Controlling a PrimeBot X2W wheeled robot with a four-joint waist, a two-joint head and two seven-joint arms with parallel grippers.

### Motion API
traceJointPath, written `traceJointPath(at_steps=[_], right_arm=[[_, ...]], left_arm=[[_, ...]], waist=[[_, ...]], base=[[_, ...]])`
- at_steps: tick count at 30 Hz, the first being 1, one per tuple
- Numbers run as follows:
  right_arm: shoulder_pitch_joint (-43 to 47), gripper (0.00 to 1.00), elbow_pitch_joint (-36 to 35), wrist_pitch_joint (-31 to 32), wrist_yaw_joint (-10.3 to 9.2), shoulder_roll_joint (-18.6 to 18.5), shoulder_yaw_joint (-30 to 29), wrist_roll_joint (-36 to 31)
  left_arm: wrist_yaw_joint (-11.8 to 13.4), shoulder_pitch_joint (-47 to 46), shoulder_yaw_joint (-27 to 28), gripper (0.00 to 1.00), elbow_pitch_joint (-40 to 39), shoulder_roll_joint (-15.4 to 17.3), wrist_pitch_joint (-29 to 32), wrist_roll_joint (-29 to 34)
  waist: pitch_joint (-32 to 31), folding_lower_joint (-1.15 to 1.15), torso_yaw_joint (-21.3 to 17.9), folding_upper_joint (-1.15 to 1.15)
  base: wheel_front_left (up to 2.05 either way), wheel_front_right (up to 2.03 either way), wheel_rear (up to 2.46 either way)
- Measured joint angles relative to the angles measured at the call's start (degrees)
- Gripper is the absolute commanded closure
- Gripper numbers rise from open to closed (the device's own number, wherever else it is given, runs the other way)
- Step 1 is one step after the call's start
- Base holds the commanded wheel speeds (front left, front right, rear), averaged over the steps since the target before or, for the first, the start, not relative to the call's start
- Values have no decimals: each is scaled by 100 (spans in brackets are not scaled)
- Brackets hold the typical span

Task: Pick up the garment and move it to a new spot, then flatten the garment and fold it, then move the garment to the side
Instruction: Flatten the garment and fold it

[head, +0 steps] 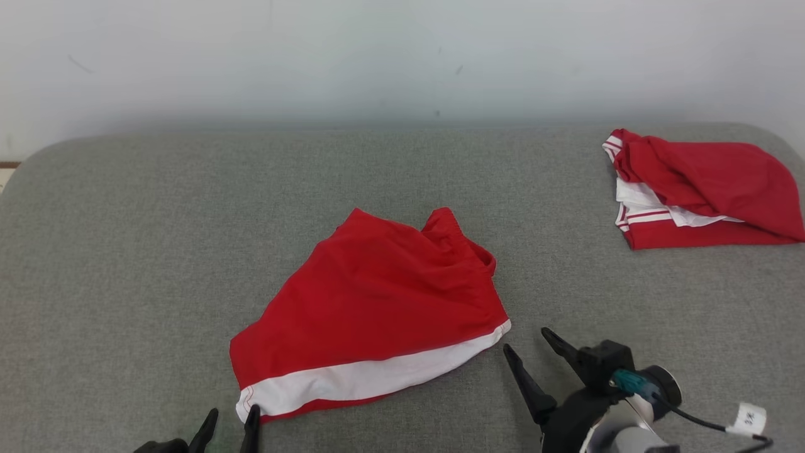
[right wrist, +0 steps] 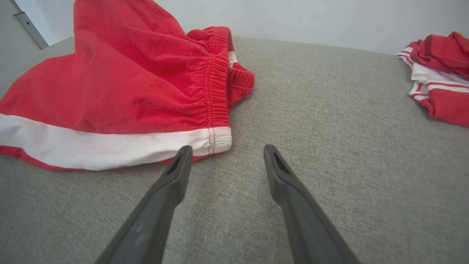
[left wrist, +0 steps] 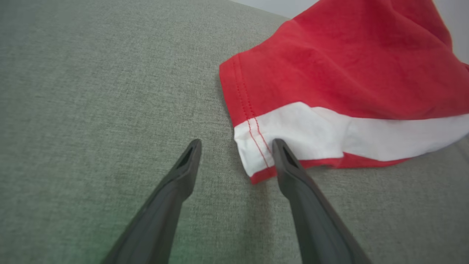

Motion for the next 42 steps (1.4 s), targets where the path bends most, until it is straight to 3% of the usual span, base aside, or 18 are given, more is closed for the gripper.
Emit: traceJointPath(at_steps=[17, 18, 19, 21, 22, 23, 31, 38, 42], right_arm=[[-1453, 0, 1161, -147, 0, -180, 1772, 929], [-1499, 2, 1216, -148, 0, -172, 1862, 990], [-1538, 29, 1274, -154, 0, -163, 1935, 1056], [-1613, 99, 1349, -192, 0, -144, 2046, 1212], [-1645, 100, 1386, -203, 0, -132, 2096, 1258], [-1670, 100, 1416, -213, 0, -120, 2148, 1303], [-1692, 100, 1448, -276, 0, -159, 2264, 1560], [-1273, 100, 542, -283, 0, -389, 1758, 1684], [-1045, 100, -91, -292, 0, -544, 1827, 2081]], left_arm=[[-94, -584, -437, 0, 393, 99, -23, -250], [-94, -605, -491, 19, 400, 109, -23, -260], [-94, -619, -532, 33, 394, 118, -23, -269], [-94, -660, -638, 64, 390, 122, -23, -311], [-94, -665, -688, 97, 369, 118, -23, -331], [-94, -666, -742, 100, 339, 121, -23, -332], [-96, -472, -833, 100, -36, 210, -16, -307], [-38, -87, -678, 100, -626, 278, -15, -192], [4, 34, -619, 100, -984, 424, -16, -132]], waist=[[441, 0, 160, 0], [456, 0, 172, 0], [467, 0, 183, 0], [484, -1, 200, 0], [490, -1, 206, 0], [494, -1, 211, 0], [384, 0, 209, 0], [131, -1, 202, 0], [-13, -1, 197, 0]], base=[[0, 0, 0], [0, 0, 0], [0, 0, 0], [0, 0, 0], [0, 0, 0], [0, 0, 0], [0, 0, 0], [0, 0, 0], [0, 0, 0]])
